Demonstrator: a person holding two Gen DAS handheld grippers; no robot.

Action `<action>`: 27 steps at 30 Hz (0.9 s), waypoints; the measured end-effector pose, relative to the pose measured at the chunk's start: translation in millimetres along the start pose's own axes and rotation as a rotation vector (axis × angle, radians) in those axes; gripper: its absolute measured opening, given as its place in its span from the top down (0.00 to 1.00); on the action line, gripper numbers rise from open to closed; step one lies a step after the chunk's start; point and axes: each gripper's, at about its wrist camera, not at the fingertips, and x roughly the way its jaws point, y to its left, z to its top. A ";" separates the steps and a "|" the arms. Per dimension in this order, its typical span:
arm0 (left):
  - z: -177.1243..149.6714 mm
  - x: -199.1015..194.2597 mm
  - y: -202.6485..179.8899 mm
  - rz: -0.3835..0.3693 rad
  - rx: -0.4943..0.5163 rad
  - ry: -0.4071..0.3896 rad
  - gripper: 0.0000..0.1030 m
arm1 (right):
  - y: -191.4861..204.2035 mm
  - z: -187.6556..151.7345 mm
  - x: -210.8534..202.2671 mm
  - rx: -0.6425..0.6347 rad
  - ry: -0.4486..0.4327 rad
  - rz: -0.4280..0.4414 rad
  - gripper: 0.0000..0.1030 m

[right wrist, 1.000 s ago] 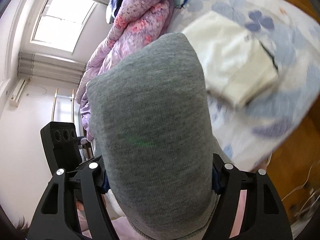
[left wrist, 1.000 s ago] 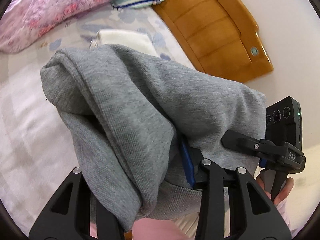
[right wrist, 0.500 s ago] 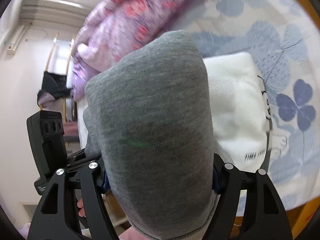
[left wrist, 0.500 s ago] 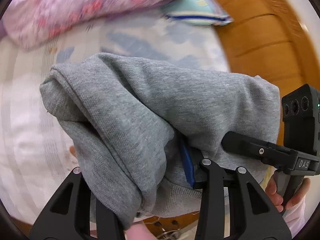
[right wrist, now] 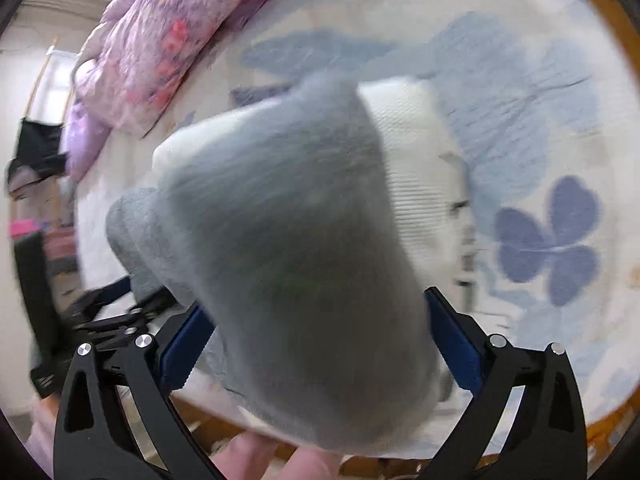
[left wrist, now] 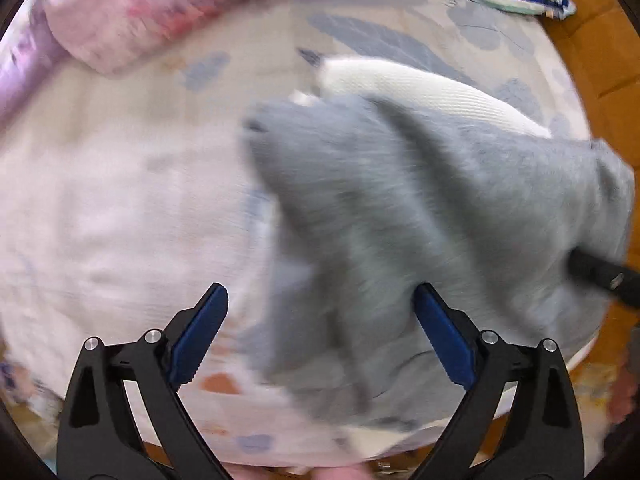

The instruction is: Fold large clothes

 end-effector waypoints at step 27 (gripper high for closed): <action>-28.4 25.3 -53.4 -0.025 0.118 0.121 0.58 | -3.2 -43.4 -21.3 0.133 -0.159 -0.108 0.91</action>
